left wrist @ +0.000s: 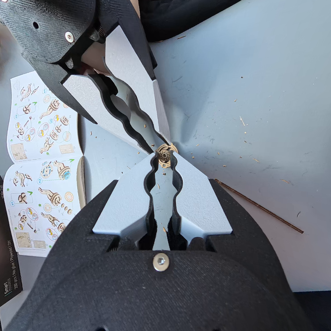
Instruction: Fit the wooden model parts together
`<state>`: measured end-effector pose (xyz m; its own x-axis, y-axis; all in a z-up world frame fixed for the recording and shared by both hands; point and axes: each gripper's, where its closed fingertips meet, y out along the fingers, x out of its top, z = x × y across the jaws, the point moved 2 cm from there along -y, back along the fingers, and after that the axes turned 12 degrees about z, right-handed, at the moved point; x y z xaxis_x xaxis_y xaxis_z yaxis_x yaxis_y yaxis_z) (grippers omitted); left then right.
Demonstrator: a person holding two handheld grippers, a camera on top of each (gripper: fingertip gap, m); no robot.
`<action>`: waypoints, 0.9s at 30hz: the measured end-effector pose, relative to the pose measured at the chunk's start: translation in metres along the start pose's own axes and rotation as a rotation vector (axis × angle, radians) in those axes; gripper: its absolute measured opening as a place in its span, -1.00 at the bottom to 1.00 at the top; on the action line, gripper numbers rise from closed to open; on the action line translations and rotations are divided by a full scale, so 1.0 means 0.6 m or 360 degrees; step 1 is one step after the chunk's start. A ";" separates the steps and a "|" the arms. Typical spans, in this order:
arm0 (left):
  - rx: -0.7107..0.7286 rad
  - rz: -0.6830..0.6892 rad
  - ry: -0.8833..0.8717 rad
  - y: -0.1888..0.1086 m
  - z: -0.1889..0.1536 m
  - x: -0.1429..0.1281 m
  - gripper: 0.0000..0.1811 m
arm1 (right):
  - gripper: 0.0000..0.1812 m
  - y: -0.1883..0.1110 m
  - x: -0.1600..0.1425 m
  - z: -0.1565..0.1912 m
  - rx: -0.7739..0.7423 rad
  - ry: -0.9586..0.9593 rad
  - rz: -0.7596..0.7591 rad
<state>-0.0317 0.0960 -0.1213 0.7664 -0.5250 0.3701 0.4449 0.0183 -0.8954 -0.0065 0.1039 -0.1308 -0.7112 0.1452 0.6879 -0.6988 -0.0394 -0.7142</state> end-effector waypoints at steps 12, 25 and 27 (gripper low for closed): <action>0.0025 0.0048 -0.0030 -0.030 0.012 -0.028 -0.89 | -0.66 -0.008 -0.009 -0.008 -0.0004 0.0032 0.0007; 0.0037 0.0052 0.0045 -0.019 0.001 -0.012 -0.90 | -0.73 0.005 -0.018 0.018 0.0096 -0.0055 0.0113; 0.0038 0.0052 0.0045 -0.020 0.001 -0.012 -0.90 | -0.73 0.005 -0.018 0.019 0.0095 -0.0062 0.0110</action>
<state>-0.0420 0.1002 -0.1132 0.7673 -0.5478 0.3334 0.4312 0.0560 -0.9005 -0.0018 0.0912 -0.1387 -0.7594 0.1019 0.6426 -0.6506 -0.1069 -0.7519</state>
